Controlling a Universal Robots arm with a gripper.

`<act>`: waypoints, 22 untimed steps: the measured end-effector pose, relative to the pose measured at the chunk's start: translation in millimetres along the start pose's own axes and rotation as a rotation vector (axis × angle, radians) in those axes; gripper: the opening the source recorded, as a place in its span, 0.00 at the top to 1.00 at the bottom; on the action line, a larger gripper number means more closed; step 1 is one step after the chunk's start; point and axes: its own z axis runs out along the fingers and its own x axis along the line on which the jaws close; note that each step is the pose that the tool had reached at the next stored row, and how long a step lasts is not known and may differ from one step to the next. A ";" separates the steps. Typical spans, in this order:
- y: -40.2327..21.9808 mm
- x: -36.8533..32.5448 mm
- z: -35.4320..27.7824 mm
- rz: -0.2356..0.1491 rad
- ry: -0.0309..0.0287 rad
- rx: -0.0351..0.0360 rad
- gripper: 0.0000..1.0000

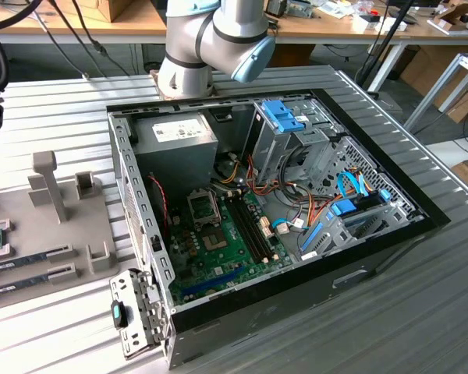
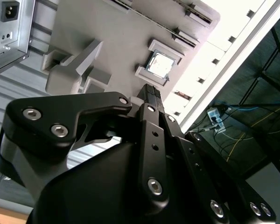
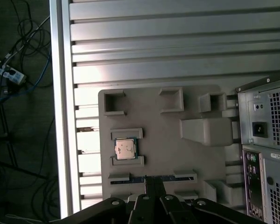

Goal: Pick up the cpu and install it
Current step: 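Reach for the cpu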

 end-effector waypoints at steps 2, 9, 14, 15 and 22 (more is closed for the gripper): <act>0.0 0.0 0.6 0.000 0.0000 0.0000 0.89; -0.2 0.1 3.5 0.000 0.0000 0.0000 0.89; -0.2 0.1 5.3 0.000 0.0001 0.0000 0.89; -0.3 0.2 5.9 0.000 0.0001 0.0000 0.89; -0.4 0.2 9.5 0.000 0.0000 0.0000 0.89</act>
